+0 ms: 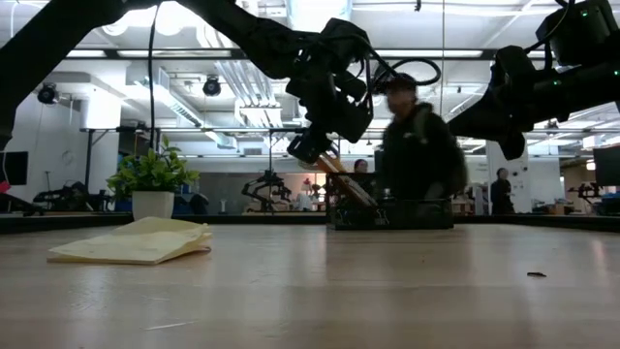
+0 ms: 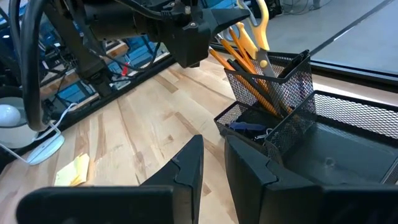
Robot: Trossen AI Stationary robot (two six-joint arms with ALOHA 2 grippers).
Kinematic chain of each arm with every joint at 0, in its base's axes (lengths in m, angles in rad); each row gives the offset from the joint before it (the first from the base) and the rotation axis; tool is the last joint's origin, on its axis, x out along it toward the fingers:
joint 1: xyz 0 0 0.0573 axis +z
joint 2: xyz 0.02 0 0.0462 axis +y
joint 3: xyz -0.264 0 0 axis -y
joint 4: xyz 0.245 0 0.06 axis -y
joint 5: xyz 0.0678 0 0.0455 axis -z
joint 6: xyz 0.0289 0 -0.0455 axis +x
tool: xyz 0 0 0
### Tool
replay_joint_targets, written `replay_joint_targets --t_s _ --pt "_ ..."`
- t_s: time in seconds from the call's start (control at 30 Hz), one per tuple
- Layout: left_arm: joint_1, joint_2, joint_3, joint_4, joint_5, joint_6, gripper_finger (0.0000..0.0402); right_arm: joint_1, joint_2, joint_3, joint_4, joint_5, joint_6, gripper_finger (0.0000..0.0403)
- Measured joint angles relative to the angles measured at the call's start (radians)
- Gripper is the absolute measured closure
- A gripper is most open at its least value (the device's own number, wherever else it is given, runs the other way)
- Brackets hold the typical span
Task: Pick and place office supplies into organizer
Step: Put the sticky note into the desk organizer
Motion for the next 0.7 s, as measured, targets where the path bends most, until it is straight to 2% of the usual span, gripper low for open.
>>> replay_joint_targets --t_s 0.7 --pt "-0.022 -0.009 0.054 0.001 -0.036 -0.024 0.0209 0.000 0.000 0.000 0.000 0.000 0.000 0.0346"
